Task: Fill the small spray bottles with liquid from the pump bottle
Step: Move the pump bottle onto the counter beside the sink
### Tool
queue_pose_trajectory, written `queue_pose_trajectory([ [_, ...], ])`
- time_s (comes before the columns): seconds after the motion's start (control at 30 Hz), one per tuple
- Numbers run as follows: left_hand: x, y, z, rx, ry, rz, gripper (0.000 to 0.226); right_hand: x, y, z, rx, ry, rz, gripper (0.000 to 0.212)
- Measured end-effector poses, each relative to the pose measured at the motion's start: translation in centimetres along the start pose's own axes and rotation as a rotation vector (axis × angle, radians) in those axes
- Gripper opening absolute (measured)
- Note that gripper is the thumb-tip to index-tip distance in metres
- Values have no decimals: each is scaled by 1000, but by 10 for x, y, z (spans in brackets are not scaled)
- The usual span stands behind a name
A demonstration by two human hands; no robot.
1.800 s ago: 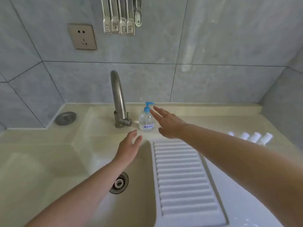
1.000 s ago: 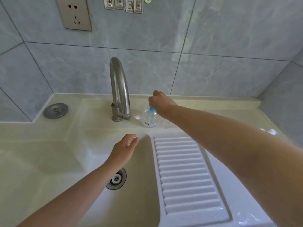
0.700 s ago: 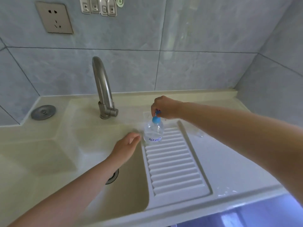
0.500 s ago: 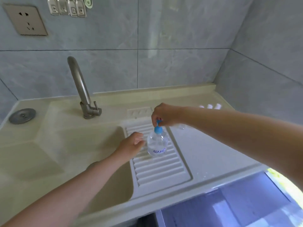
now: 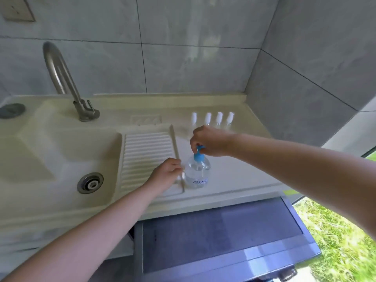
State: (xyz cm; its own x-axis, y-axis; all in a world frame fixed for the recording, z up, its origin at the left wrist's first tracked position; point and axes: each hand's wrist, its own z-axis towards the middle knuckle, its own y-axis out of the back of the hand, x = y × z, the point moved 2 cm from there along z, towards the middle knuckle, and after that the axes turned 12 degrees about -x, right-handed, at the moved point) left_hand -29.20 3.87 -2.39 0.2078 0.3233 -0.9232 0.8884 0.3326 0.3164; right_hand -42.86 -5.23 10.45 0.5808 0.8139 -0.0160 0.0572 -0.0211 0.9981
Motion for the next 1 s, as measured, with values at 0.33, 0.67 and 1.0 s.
queue_pose_trajectory([
  [0.33, 13, -57, -76, -199, 30, 108, 20, -29, -28, -26, -181, 67, 86, 31],
  [0.67, 12, -50, -100, -279, 12, 158, 13, -17, -27, -11, -228, 67, 44, 29],
  [1.0, 9, -56, -104, -270, -10, 164, 22, -37, -36, -7, -349, -196, 495, 32],
])
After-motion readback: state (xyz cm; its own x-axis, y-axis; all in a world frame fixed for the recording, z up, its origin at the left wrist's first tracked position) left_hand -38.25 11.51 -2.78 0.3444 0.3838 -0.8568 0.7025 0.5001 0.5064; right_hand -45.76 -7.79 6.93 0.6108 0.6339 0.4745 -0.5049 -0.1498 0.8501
